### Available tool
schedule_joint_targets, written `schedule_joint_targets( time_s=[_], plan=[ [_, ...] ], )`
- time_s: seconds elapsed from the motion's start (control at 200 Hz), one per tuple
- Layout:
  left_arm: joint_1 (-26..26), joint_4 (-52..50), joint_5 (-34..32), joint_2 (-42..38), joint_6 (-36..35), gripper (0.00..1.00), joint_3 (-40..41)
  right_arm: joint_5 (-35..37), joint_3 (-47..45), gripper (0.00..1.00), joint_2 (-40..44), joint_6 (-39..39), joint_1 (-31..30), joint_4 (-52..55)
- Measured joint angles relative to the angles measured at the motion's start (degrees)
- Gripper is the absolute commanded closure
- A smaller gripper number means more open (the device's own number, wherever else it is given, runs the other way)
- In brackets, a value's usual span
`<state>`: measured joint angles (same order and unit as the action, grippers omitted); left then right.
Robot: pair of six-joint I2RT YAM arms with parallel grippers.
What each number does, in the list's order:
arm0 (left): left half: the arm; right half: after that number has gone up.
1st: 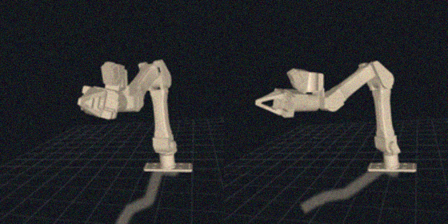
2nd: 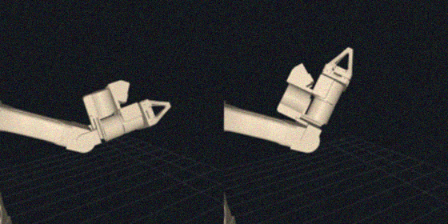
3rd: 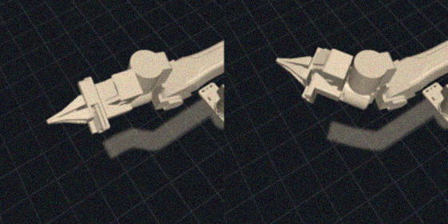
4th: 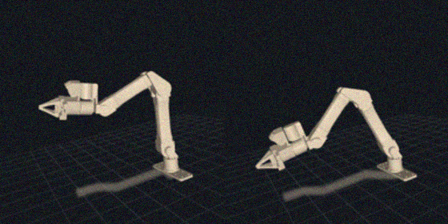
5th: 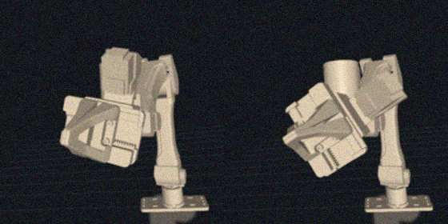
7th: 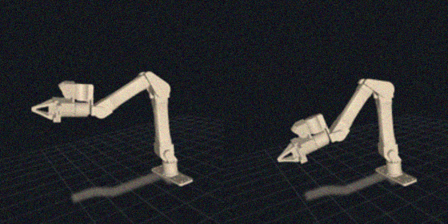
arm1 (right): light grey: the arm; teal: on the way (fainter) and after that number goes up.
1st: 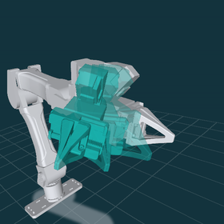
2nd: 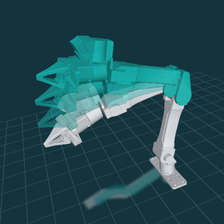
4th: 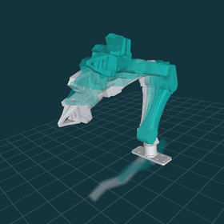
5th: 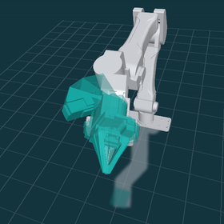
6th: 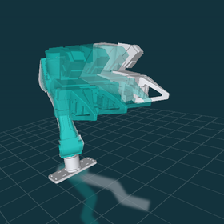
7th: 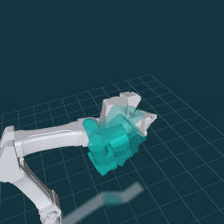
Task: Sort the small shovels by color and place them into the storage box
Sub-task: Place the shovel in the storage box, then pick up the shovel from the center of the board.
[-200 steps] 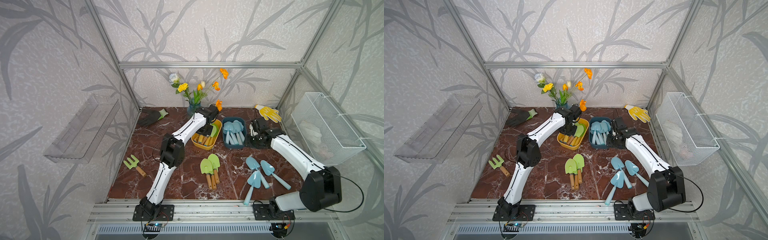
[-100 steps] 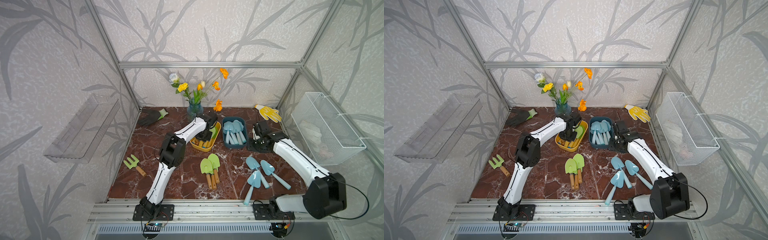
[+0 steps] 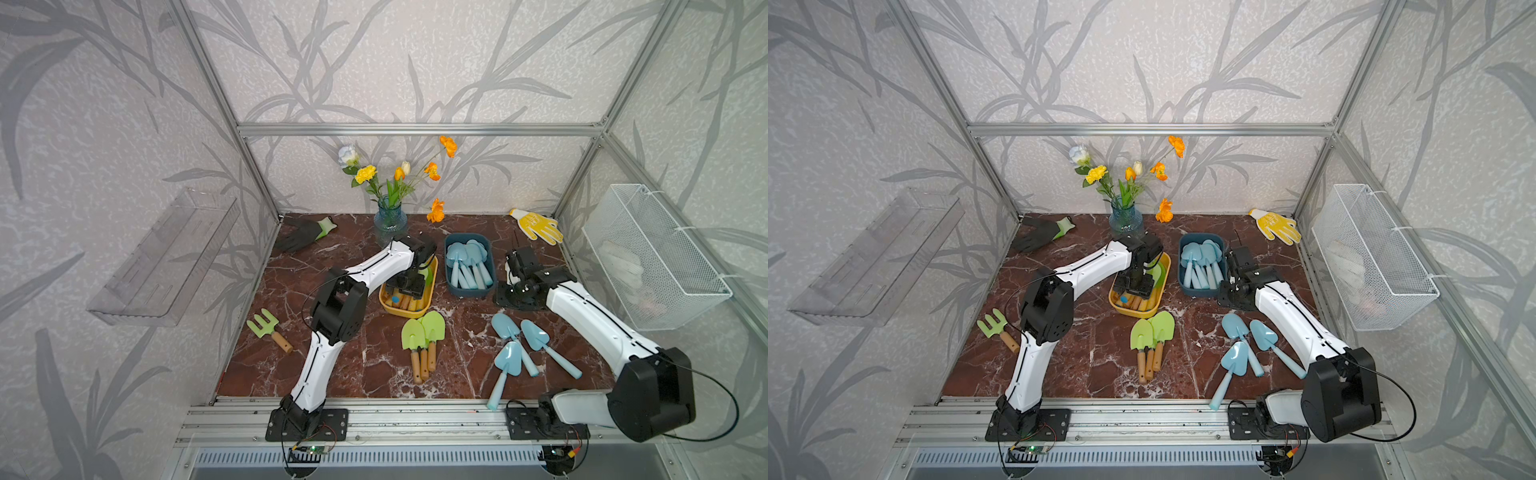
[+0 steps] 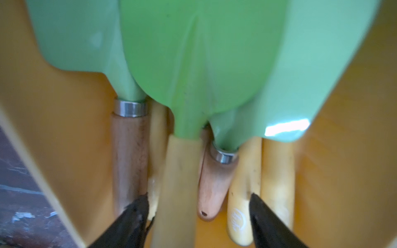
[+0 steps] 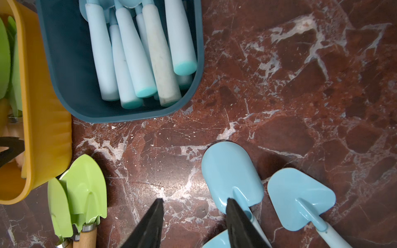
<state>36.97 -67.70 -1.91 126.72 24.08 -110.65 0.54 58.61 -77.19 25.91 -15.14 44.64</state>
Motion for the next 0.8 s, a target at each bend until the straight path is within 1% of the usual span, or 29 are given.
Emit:
schedule_joint_targets(
  time_s=[0.16, 0.27, 0.39, 0.575, 0.8],
  plan=[
    [-0.24, -1.22, -0.31, -1.4, 0.74, 0.17, -9.31, -0.2, -1.07, 0.5, 1.62, -0.04, 0.0, -0.22],
    [-0.79, -0.98, -0.96, -4.42, 1.73, 0.16, -11.54, -0.42, -2.54, 0.49, 2.62, 0.0, 0.0, -0.22],
    [-2.23, -0.39, -1.2, -6.75, 3.32, 0.15, -10.99, -1.57, -5.2, 0.49, 3.23, 0.63, 0.0, -0.24],
    [-4.68, 1.9, -1.07, -7.74, 5.7, 0.14, -5.53, -3.61, -11.15, 0.49, 3.37, 2.4, -0.72, -0.39],
    [-5.57, 2.67, -0.57, -7.74, 7.02, 0.14, -3.08, -1.99, -15.39, 0.49, 3.96, 4.0, -2.14, 0.5]
  ],
)
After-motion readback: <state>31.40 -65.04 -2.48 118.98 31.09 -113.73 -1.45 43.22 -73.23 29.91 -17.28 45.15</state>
